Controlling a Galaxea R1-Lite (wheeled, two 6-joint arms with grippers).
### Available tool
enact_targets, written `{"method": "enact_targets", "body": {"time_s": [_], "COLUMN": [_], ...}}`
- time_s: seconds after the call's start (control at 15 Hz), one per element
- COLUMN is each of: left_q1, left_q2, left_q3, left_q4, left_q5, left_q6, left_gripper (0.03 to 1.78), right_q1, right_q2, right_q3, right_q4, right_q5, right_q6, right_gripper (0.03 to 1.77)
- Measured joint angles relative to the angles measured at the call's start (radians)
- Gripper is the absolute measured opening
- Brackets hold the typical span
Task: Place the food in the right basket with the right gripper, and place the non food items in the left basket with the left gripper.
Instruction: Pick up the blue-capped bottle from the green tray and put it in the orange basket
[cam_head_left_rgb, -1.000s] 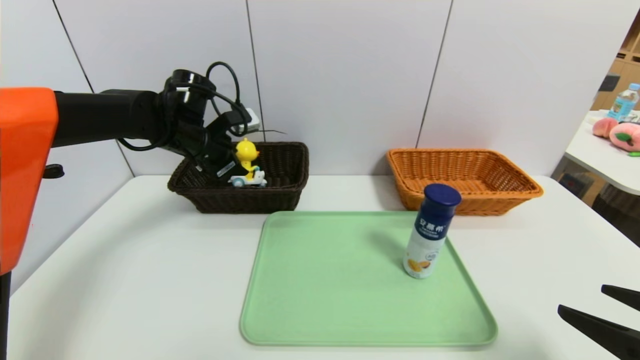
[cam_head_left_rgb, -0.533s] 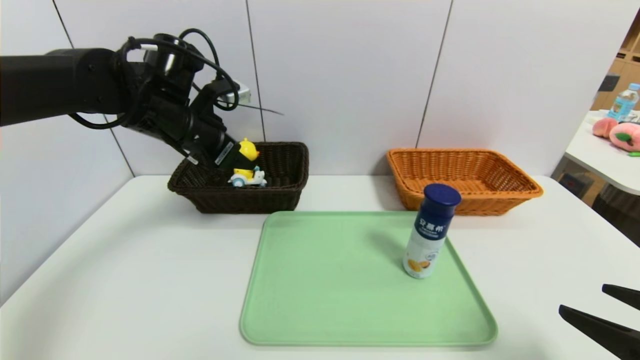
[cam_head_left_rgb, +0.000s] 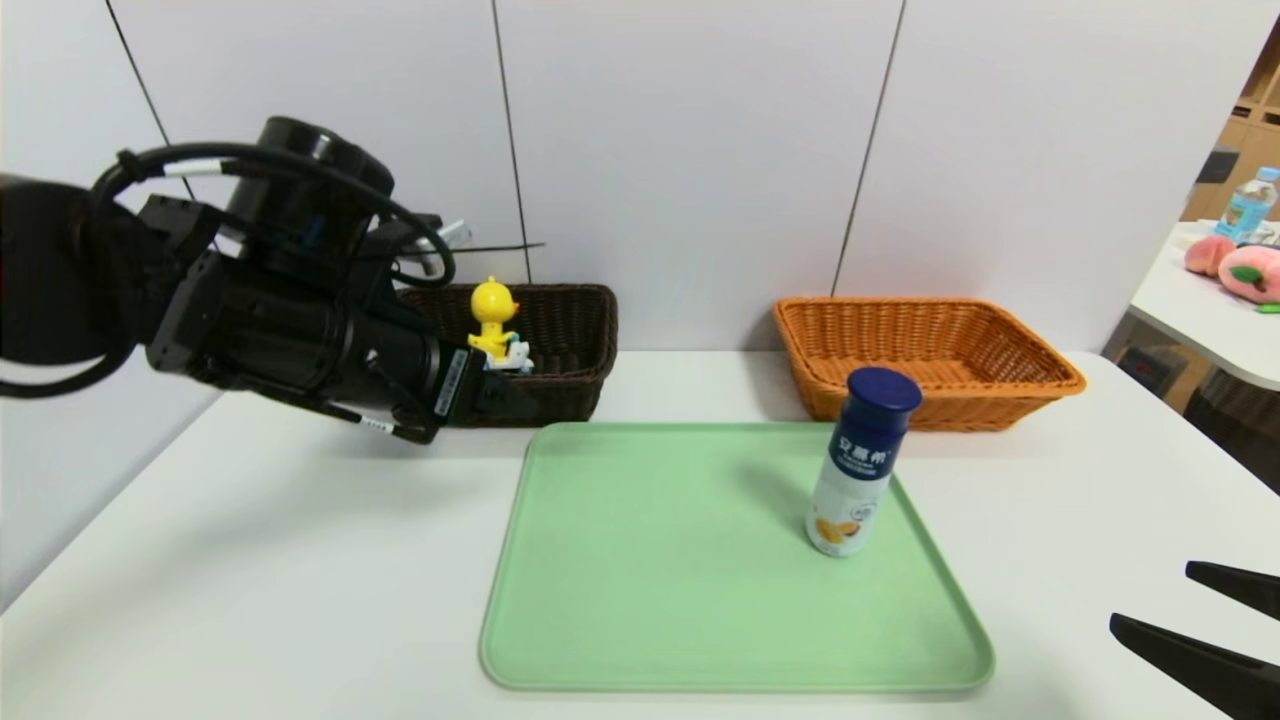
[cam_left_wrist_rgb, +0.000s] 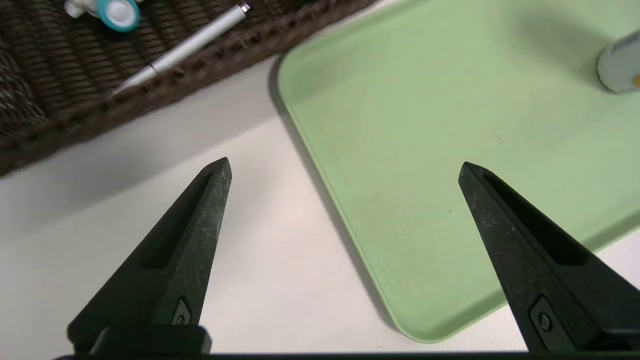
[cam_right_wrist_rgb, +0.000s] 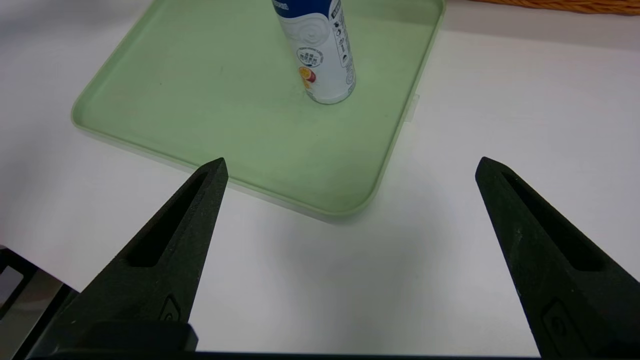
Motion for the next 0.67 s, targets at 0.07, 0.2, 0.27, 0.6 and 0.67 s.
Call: {"method": "enact_targets", "body": {"time_s": [0.07, 0.2, 0.27, 0.6, 0.67], "left_q1": [-0.016, -0.045, -0.059, -0.099, -0.100], "left_q2": [-0.036, -0.107, -0.145, -0.244, -0.249], "left_q3": [0.098, 0.282, 0.367, 0.545, 0.551], "left_q4": [-0.082, -0.248, -0.336, -0.515, -0.514], "left_q5": [0.000, -0.003, -0.004, 0.000, 0.000], "left_q6": [-0.003, 0.028, 0.063, 0.124, 0.125], "left_gripper": [1.63, 1.64, 1.65, 1.67, 1.67], "right_q1": [0.000, 0.002, 0.006, 0.066, 0.079], "right_q2": [0.009, 0.035, 0.050, 0.148, 0.168], "right_q3": [-0.002, -0.003, -0.004, -0.007, -0.007], "right_q4": [-0.013, -0.043, -0.057, -0.166, -0.182], "right_q5": [0.001, 0.004, 0.003, 0.000, -0.002], "right_q6": [-0.011, -0.030, -0.040, -0.072, -0.087], "right_gripper": [1.71, 1.71, 1.71, 1.71, 1.71]}}
